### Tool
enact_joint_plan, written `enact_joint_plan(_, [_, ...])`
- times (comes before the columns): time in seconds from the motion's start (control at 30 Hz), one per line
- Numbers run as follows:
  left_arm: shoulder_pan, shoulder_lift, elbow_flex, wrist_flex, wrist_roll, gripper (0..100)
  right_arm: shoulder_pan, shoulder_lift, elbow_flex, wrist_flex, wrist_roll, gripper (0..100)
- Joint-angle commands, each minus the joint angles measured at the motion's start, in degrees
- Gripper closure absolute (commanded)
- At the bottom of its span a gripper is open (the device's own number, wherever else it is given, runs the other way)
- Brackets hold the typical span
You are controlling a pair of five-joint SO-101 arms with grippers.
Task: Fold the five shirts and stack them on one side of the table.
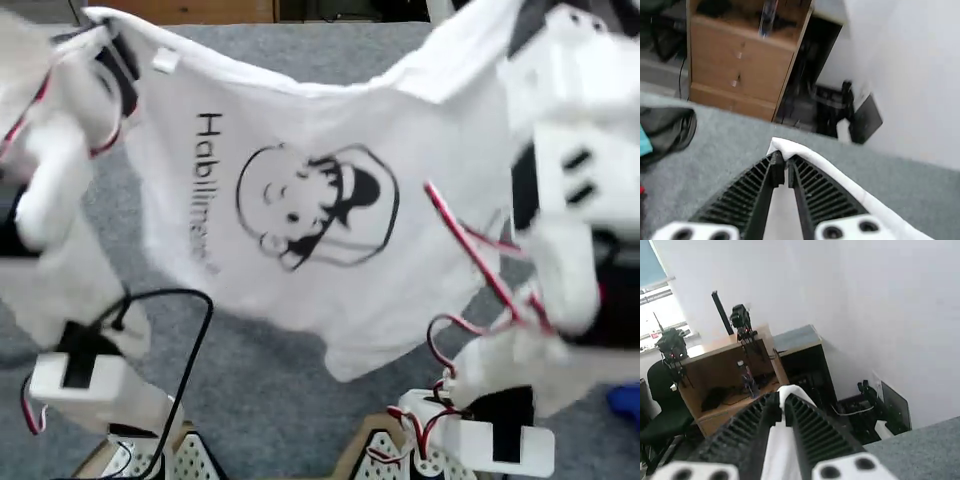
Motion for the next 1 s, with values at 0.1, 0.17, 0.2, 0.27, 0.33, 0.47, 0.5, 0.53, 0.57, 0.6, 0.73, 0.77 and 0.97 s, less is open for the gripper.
enact_joint_plan(0.1, [-1.6, 10.6, 1.0, -7.1, -0.4, 98, -5.2, -0.6, 23.9, -16.3, 3.5, 99.3])
enact_joint_plan(0.17, [-3.0, 14.4, 1.2, -9.7, -0.3, 98, -5.2, -0.6, 31.2, -22.1, 3.5, 99.3])
enact_joint_plan(0.2, [-3.3, 16.2, 1.2, -10.8, -0.3, 98, -5.1, -0.6, 34.4, -24.9, 3.5, 99.3])
enact_joint_plan(0.27, [-3.8, 20.0, 1.2, -12.8, -0.4, 98, -5.0, -0.6, 39.8, -29.7, 3.5, 99.3])
enact_joint_plan(0.33, [-3.9, 23.5, 1.2, -14.4, -0.5, 98, -5.0, -0.1, 43.6, -33.2, 4.7, 99.3])
enact_joint_plan(0.47, [-4.3, 30.5, 0.8, -18.2, -0.4, 98, -3.8, 3.7, 44.5, -36.2, 5.6, 99.3])
enact_joint_plan(0.5, [-4.4, 32.1, 0.8, -19.3, -0.4, 98, -3.2, 5.0, 44.2, -37.0, 5.5, 99.3])
enact_joint_plan(0.53, [-4.4, 33.6, 0.8, -20.5, -0.4, 98, -2.5, 6.4, 43.4, -37.5, 5.4, 99.3])
enact_joint_plan(0.57, [-4.4, 34.6, 0.8, -21.5, -0.2, 98, -1.5, 7.6, 42.4, -37.6, 5.2, 99.3])
enact_joint_plan(0.6, [-4.0, 35.4, 0.7, -22.4, -0.2, 98, -0.4, 8.7, 41.3, -37.6, 5.2, 99.3])
enact_joint_plan(0.73, [-2.1, 35.5, -3.6, -23.0, -0.1, 98, 2.6, 10.8, 37.1, -37.5, 5.1, 99.3])
enact_joint_plan(0.77, [-1.8, 35.3, -6.0, -22.3, -0.1, 98, 2.9, 10.7, 36.4, -37.4, 5.1, 99.3])
enact_joint_plan(0.97, [-2.0, 33.8, -17.6, -16.3, -0.1, 98, 3.1, 10.7, 27.4, -30.0, 5.1, 99.3])
